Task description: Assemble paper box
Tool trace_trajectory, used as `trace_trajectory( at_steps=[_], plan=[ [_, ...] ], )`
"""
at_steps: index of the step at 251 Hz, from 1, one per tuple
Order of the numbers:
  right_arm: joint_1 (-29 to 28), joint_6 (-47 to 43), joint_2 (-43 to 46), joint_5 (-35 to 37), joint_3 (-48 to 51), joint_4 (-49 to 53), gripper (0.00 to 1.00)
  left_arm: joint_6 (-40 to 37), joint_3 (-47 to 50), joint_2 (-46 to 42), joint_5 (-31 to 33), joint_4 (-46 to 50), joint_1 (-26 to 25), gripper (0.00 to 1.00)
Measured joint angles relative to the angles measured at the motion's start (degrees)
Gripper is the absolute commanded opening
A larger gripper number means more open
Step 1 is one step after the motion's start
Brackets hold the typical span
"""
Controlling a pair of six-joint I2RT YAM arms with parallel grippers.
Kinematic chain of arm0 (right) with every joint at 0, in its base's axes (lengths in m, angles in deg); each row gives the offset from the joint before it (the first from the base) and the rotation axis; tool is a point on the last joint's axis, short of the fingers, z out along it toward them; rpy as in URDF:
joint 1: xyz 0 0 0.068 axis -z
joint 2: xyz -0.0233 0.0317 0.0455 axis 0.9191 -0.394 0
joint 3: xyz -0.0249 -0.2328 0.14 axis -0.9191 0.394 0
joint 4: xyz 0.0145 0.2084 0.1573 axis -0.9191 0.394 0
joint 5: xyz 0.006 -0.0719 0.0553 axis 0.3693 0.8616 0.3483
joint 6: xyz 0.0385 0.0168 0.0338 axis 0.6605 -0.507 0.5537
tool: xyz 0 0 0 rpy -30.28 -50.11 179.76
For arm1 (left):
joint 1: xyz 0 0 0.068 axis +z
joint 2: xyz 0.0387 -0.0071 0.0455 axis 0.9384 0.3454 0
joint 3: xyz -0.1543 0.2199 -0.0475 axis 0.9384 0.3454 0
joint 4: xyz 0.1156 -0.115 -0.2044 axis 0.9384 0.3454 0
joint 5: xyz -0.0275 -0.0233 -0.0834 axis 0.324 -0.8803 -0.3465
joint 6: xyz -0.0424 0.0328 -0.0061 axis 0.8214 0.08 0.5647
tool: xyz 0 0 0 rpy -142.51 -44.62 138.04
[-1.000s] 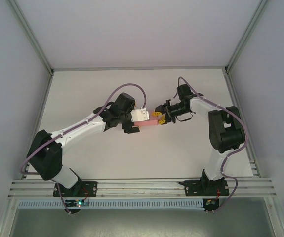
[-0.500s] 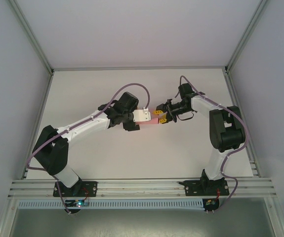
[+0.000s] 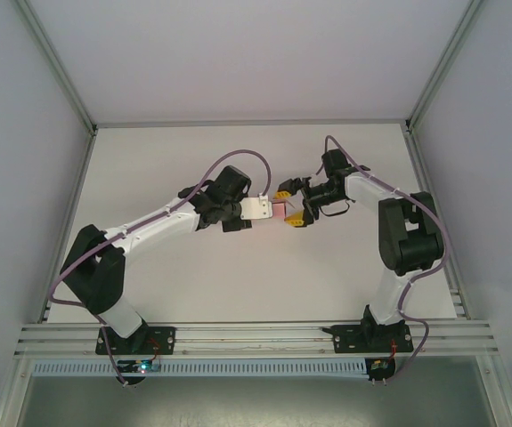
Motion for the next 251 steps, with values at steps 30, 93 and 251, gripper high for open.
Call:
trace_trajectory(
  at_steps=[30,93,251],
  plan=[
    [1.84,-1.75,5.09,4.68,2.49,-0.74,0.98,0.5,-2.4,1.49,-2.19,3.15,0.02,0.4],
    [5.44,-9.92,22.18,25.59,8.41,-6.88,0.98,1.42,-10.8,6.71,-11.41,14.05,1.46,0.4],
    [-6.97,-39.52,29.53,26.82,11.5,-16.87,0.78,-1.05,-15.43,12.39,-17.73,30.62,4.11,0.39]
  ],
)
